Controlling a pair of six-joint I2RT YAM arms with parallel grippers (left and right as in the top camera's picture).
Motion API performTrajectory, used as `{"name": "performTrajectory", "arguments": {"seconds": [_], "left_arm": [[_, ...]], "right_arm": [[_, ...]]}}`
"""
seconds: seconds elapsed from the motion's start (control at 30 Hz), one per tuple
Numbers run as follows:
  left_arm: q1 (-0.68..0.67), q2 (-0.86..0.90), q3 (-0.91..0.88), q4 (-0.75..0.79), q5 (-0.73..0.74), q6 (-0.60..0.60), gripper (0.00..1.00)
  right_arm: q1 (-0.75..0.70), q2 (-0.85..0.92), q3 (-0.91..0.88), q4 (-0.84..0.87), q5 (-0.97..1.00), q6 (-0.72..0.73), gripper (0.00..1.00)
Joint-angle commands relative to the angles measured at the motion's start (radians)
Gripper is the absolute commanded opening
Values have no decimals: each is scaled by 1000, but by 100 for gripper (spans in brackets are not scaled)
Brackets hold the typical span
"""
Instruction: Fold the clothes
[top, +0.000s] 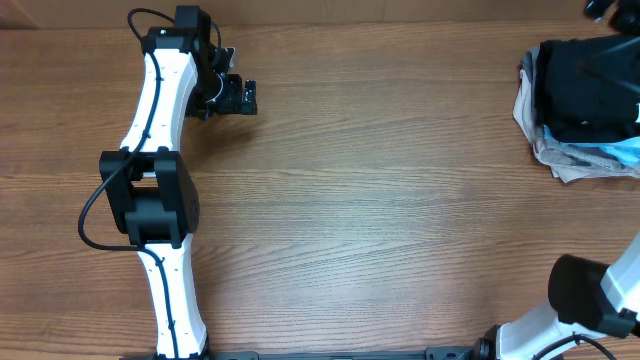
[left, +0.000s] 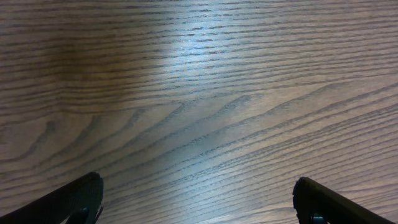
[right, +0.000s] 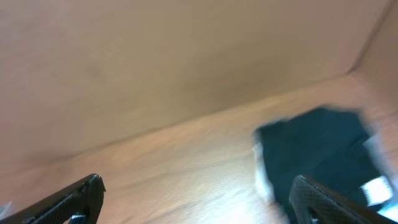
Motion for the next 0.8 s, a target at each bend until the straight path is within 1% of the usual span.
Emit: {"name": "performTrajectory", "arguments": {"seconds": [0.0, 0.07, 0.3, 0.43, 0.53, 0.6, 0.7, 0.77], "left_arm": [[-6, 5, 3, 2, 1, 9, 100], [-6, 5, 3, 2, 1, 9, 100], [-6, 5, 3, 2, 1, 9, 100], [-6, 5, 3, 2, 1, 9, 100], [-6, 5, 3, 2, 1, 9, 100], [-6, 5, 3, 2, 1, 9, 100], [-6, 5, 3, 2, 1, 9, 100], [-6, 5, 3, 2, 1, 9, 100]], "right_arm": [[43, 8, 8, -54, -173, 96, 100], [63, 9, 3, -84, -232, 106, 100], [74, 9, -2, -108, -233, 105, 100], [73, 10, -3, -182, -194, 104, 100], [73, -5, -3, -194, -75, 101, 100], [96, -48, -16, -159, 13, 101, 100], [116, -109, -79, -71, 61, 101, 100], [124, -171, -160, 31, 74, 98, 100]]}}
